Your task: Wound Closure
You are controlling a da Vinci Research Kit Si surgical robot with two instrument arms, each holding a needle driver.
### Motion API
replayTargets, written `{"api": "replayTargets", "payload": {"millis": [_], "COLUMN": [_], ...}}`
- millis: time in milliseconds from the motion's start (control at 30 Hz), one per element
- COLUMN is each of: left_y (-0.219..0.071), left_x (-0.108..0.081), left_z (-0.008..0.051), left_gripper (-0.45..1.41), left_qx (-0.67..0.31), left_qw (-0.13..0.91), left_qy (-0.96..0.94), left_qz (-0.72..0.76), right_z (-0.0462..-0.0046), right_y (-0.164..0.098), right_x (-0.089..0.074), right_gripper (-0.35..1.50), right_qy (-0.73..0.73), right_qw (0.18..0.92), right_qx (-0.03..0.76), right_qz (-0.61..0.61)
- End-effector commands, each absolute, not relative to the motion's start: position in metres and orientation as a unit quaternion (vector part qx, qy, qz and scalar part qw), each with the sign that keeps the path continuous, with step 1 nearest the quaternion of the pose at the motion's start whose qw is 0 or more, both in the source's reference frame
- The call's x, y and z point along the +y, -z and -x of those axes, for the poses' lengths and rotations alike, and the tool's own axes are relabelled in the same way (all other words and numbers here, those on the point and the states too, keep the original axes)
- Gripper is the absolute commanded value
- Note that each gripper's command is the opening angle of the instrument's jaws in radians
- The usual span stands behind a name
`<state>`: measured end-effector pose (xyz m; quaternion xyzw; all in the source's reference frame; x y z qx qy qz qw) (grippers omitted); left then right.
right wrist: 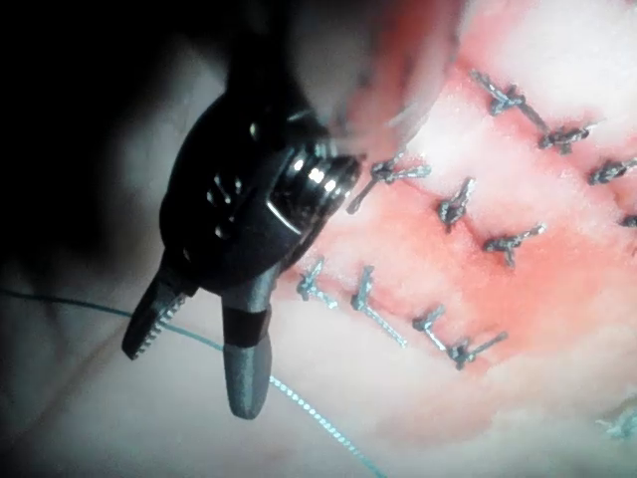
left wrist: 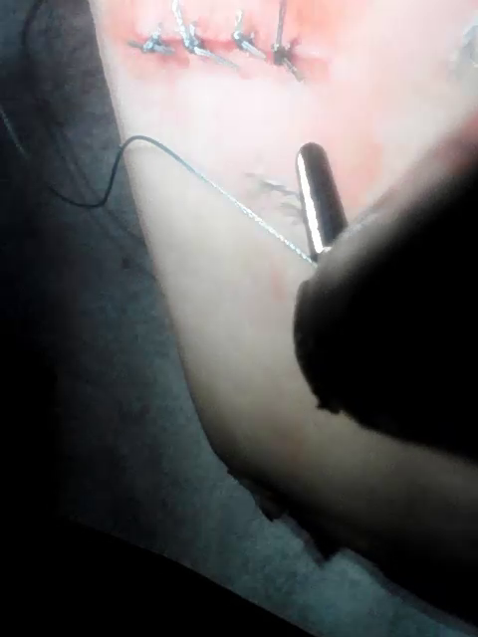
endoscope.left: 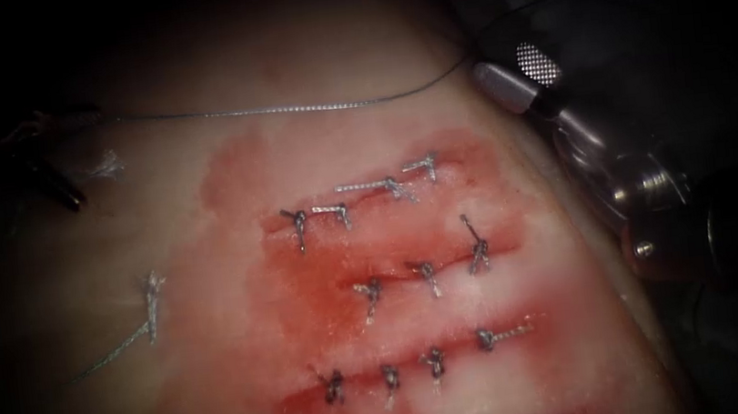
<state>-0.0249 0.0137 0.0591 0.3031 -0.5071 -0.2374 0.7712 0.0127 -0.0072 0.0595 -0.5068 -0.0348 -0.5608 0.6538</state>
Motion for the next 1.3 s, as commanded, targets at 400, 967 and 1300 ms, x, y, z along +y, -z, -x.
{"api": "replayTargets", "payload": {"millis": [400, 967, 1300], "left_y": [-0.064, -0.068, -0.061], "left_x": [0.012, 0.005, 0.006], "left_z": [0.0260, 0.0263, 0.0248], "left_gripper": [0.89, 0.86, 0.84], "left_qx": [-0.446, -0.394, -0.502], "left_qw": [0.858, 0.782, 0.758], "left_qy": [-0.225, -0.455, -0.362], "left_qz": [-0.120, -0.162, -0.208], "right_z": [-0.0169, -0.0173, -0.0177], "right_y": [-0.060, -0.061, -0.061], "right_x": [-0.008, -0.009, -0.009], "right_gripper": [1.33, 1.35, 1.35], "right_qy": [0.566, 0.566, 0.566], "right_qw": [0.633, 0.633, 0.631], "right_qx": [-0.007, -0.009, -0.009], "right_qz": [0.528, 0.529, 0.530]}}
